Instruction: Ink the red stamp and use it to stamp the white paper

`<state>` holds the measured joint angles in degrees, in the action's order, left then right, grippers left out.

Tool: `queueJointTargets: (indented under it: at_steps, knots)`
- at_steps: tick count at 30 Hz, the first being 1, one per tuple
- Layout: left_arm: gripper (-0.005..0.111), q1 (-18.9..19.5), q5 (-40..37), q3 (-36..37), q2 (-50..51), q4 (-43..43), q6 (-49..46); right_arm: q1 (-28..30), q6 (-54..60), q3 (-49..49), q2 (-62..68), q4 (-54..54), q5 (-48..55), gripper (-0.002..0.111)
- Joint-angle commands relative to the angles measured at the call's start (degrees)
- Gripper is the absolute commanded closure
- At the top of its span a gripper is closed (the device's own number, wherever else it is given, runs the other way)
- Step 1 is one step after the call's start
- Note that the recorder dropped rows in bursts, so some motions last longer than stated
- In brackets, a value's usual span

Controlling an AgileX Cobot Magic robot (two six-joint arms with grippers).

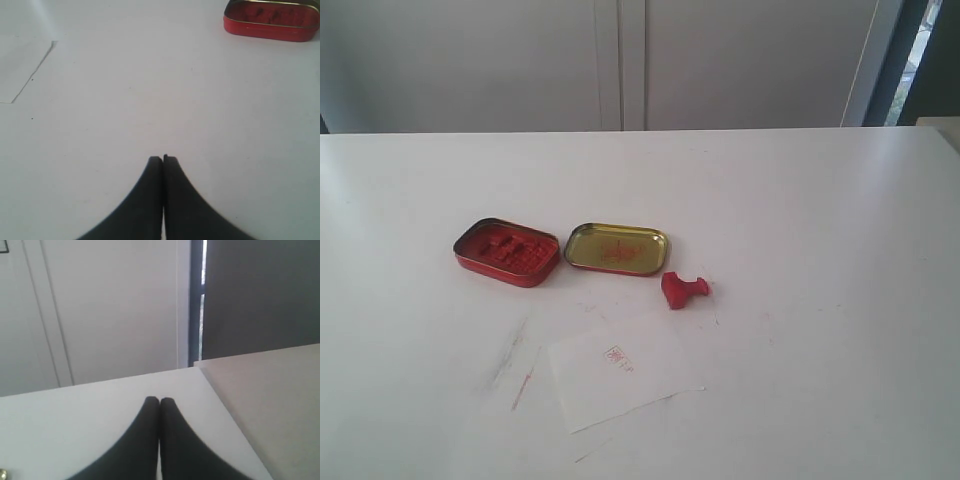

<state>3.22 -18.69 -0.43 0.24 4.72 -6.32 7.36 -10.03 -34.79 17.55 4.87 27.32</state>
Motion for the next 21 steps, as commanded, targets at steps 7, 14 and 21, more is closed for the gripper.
queueJointTargets:
  at_steps: [7,14,21]
  knots:
    - [0.107,0.1,-0.6,0.4,-0.2,0.2,0.0,4.4,-0.3,0.2,-4.8,0.3,-0.4,0.108]
    - [0.107,0.1,-0.6,0.4,-0.2,0.2,0.0,4.4,-0.3,0.2,-5.0,0.3,-0.4,0.108]
    - [0.107,0.1,-0.6,0.4,-0.2,0.2,0.0,4.4,-0.3,0.2,-5.0,0.3,-0.3,0.108]
